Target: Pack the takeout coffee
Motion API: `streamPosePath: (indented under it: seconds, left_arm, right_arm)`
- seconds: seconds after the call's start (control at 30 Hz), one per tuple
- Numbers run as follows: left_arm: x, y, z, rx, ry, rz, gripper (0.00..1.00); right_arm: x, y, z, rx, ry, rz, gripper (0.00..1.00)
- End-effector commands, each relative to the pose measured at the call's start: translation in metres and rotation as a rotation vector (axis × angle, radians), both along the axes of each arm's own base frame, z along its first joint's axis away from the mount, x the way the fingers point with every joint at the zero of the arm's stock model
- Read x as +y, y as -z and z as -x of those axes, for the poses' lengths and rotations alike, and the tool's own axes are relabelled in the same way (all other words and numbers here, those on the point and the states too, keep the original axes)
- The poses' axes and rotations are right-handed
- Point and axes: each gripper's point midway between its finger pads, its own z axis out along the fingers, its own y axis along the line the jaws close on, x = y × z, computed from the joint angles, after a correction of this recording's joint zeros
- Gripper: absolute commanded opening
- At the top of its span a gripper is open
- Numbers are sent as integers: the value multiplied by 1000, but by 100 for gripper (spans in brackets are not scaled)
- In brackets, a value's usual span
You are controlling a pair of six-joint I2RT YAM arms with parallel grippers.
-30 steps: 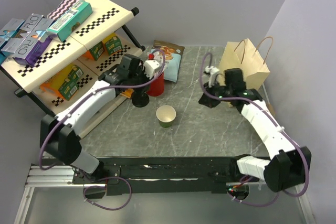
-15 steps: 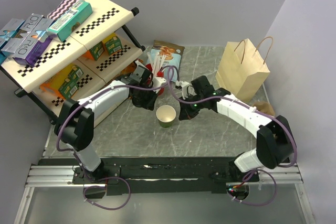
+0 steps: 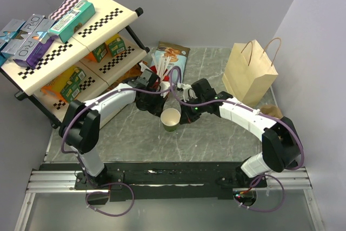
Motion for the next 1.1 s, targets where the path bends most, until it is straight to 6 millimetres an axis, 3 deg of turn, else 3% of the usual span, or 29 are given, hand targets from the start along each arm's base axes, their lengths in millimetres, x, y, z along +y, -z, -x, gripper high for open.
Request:
streamPosePath:
  seconds: [0.0, 0.2, 0.37, 0.47, 0.5, 0.6, 0.7, 0.83, 0.9, 1.07]
  left_arm:
    - [-31, -11, 8, 21, 56, 68, 1]
    - [-42, -9, 9, 8, 66, 50, 1]
    - [-19, -1, 1, -43, 19, -42, 5]
    - [1, -11, -9, -78, -27, -47, 30]
    - [5, -24, -13, -112, -41, -27, 44]
    - [13, -55, -25, -237, -35, 2, 65]
    - [26, -63, -40, -349, -60, -47, 81]
    - [46, -41, -59, -344, -51, -179, 90]
    - [55, -30, -67, -304, -9, -226, 99]
    - [70, -28, -75, -398, 255, -245, 99]
  right_arm:
    - [15, -16, -13, -89, 2, -55, 0]
    - [18, -16, -12, -95, -10, -61, 0]
    - [8, -31, -7, -124, -21, -44, 0]
    - [-12, -44, 2, -149, -58, -15, 0]
    - [-18, -48, 4, -156, -64, -12, 0]
    - [-40, -61, 8, -205, -50, 5, 0]
    - [-54, -72, 8, -231, -22, 3, 4]
    - [-66, -86, 8, -264, 10, -27, 10]
    - [-73, -95, 5, -294, 28, -40, 14]
    - [-87, -109, -4, -364, 68, -46, 20]
